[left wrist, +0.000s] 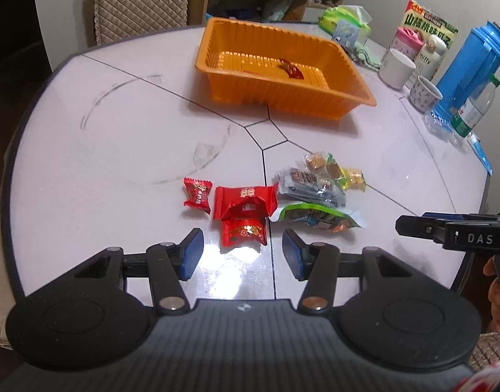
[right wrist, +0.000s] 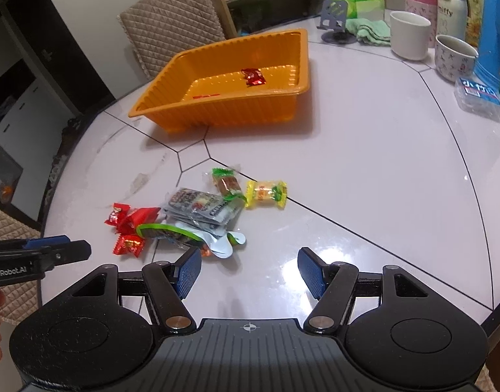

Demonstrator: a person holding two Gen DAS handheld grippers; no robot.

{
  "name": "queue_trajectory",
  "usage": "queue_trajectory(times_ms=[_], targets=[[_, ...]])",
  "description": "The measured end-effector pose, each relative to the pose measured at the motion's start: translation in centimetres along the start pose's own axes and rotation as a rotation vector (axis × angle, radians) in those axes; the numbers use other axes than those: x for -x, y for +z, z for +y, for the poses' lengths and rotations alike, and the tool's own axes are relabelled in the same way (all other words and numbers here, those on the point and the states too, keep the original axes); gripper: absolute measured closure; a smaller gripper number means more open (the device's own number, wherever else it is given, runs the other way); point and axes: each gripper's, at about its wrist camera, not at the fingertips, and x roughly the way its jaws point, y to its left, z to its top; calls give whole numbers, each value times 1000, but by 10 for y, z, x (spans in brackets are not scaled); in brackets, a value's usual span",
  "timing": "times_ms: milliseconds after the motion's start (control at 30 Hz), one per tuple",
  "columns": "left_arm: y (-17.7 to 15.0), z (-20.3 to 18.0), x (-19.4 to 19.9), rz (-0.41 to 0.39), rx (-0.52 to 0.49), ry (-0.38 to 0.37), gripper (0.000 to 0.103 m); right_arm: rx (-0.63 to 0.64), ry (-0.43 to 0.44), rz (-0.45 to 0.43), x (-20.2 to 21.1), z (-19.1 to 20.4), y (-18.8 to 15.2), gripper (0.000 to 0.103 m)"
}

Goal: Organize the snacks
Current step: 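Move both tools back toward the snack pile, then grasp a red candy with the left tool while the right tool grasps a green-wrapped snack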

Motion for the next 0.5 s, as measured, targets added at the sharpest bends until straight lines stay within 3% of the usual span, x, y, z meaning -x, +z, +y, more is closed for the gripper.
queue_trajectory(times_ms=[500], targets=[[2, 5, -54, 43, 15, 15, 55, -47, -31, 15, -11, -11, 2, 38]])
